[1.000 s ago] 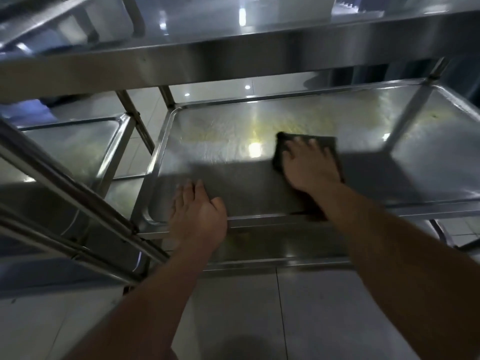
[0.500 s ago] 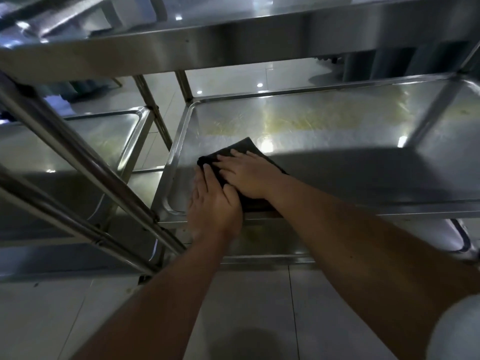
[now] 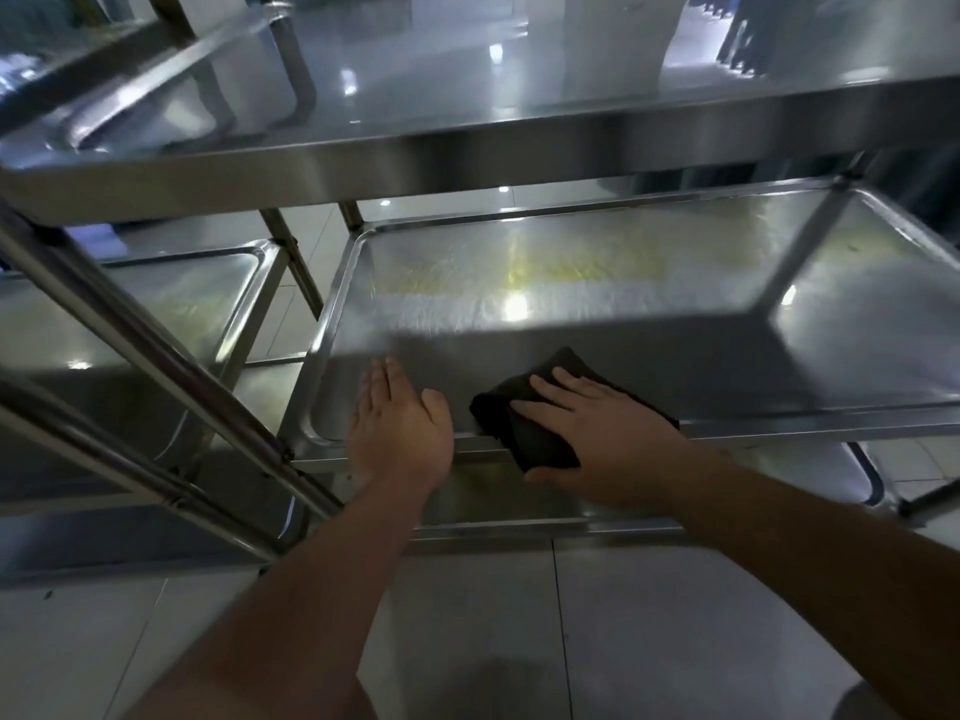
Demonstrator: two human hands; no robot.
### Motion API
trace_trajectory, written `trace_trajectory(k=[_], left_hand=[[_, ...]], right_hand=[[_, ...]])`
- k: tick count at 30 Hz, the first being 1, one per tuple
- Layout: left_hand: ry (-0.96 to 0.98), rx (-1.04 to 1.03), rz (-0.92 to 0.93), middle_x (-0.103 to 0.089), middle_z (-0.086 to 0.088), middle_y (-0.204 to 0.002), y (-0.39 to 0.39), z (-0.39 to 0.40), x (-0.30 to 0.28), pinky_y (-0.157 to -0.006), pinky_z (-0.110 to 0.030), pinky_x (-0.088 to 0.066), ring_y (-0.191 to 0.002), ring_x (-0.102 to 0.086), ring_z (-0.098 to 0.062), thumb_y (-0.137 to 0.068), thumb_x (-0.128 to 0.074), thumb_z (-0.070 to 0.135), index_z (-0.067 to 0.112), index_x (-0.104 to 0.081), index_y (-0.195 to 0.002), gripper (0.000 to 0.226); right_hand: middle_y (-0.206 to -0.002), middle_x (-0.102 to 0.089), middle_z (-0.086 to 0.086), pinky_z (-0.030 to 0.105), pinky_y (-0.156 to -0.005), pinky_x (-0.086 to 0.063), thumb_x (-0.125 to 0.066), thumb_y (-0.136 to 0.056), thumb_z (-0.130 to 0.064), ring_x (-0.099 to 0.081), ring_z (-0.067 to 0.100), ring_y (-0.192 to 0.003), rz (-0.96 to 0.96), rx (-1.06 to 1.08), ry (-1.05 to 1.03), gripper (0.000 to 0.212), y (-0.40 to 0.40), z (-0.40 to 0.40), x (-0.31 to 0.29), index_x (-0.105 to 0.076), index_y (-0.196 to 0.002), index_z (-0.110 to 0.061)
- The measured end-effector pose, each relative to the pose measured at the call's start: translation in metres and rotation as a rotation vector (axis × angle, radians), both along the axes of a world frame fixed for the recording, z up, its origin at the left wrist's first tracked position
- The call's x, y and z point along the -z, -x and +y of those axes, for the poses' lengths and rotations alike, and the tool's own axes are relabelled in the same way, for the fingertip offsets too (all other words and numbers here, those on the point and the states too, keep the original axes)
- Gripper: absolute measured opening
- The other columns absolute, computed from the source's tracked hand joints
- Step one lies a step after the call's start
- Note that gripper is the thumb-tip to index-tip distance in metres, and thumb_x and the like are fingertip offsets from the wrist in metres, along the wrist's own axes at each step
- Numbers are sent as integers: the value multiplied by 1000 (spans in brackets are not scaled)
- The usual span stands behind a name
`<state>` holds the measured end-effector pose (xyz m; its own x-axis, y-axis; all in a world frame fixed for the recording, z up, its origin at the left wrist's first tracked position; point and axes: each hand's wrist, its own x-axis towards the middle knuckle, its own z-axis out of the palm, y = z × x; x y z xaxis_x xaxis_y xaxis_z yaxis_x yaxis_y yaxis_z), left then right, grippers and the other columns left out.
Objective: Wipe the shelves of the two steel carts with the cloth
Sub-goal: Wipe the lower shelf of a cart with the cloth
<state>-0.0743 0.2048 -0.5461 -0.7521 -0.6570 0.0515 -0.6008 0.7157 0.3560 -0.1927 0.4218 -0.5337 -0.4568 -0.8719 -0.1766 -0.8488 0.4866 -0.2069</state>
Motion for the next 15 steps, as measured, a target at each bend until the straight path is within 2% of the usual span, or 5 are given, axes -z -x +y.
trace_trajectory(k=[3,7,11,13,15], left_hand=[[8,-5,-36,-19,-14,-175,2,-2,0,-130,-43,-12,-162,-14,-27,-110,-24,43,5,-17,-167,69],[-44,9,-130,-16,-15,-175,4,-5,-8,-130,-43,-8,-163,-9,-26,-109,-26,43,4,-17,-167,71],[-148,85,-307,-14,-14,-175,6,-15,-40,-132,-46,-10,-163,-9,-27,-108,-30,43,5,-19,-166,71],[-90,157,-434,-24,-15,-172,5,-17,-64,-128,-50,-20,-159,-20,-29,-106,-32,46,10,-31,-162,66],[-13,270,-551,-29,-11,-170,-3,-7,-87,-124,-53,-26,-157,-25,-31,-105,-33,49,20,-38,-158,61]], right_hand=[[-172,-15,-14,34,-126,-5,-56,-100,-58,-7,14,-160,-53,-11,64,70,1,9,-4,-23,-160,-47],[-169,-27,-13,26,-123,-5,-65,-101,-33,-16,10,-158,-136,-1,91,64,-4,17,-15,-36,-158,-42],[-168,-30,-12,34,-126,-15,-59,-105,-22,-20,12,-157,-231,65,20,59,-20,29,-36,-38,-158,-38],[-167,-32,-11,40,-126,-22,-56,-105,-18,-24,15,-156,-259,98,-28,58,-28,33,-49,-39,-157,-37],[-154,-49,-10,45,-118,-38,-56,-103,-12,-41,18,-145,-306,123,-101,53,-33,33,-67,-48,-149,-36]])
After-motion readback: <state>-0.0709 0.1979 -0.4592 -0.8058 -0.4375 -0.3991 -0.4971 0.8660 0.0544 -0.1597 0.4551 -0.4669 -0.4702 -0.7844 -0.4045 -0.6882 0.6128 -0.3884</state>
